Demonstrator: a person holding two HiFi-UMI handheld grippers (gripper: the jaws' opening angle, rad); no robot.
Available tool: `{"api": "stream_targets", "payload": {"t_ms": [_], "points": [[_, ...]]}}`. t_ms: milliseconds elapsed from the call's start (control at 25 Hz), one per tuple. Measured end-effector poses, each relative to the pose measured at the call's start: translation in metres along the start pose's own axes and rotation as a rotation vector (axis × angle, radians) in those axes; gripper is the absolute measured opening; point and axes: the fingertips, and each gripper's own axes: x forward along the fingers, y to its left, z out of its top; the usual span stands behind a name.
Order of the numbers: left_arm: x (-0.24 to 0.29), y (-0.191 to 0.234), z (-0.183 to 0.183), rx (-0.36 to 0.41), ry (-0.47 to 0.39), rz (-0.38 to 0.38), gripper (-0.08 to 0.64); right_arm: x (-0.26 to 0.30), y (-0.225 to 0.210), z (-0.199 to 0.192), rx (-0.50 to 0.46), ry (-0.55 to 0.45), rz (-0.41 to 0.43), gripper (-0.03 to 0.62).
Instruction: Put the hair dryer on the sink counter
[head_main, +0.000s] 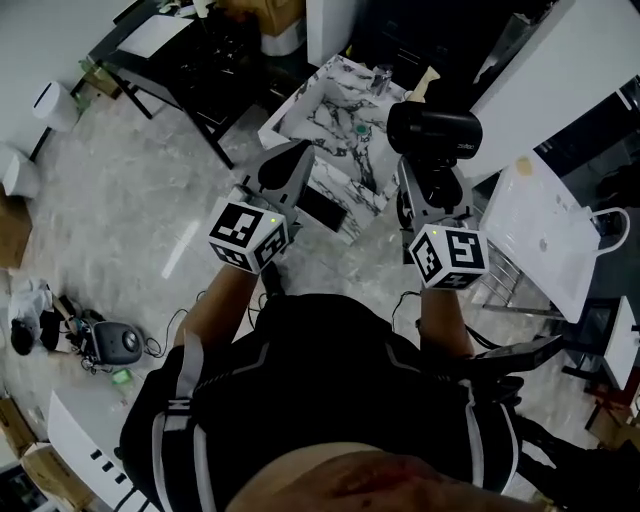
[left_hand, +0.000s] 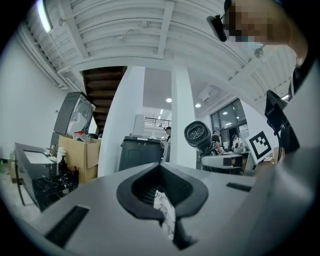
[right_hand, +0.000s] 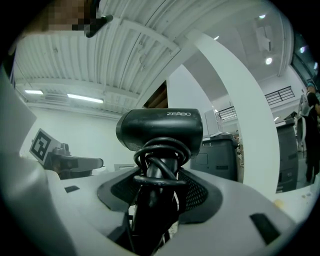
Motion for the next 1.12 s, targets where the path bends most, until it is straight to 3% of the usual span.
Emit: {"api": "stream_targets", "payload": {"t_ms": [320, 1120], "points": [[0.011, 0.059, 0.001, 0.000, 0.015, -0.075, 0.002, 0.045, 0.020, -0.001, -0.003, -0.002, -0.082, 0.245], [0.024, 0.143, -0.004, 0.036, 0.049, -0.223, 0.002, 0.109, 0.072, -0.012, 0.007, 0.034, -0.238, 0.245]]}}
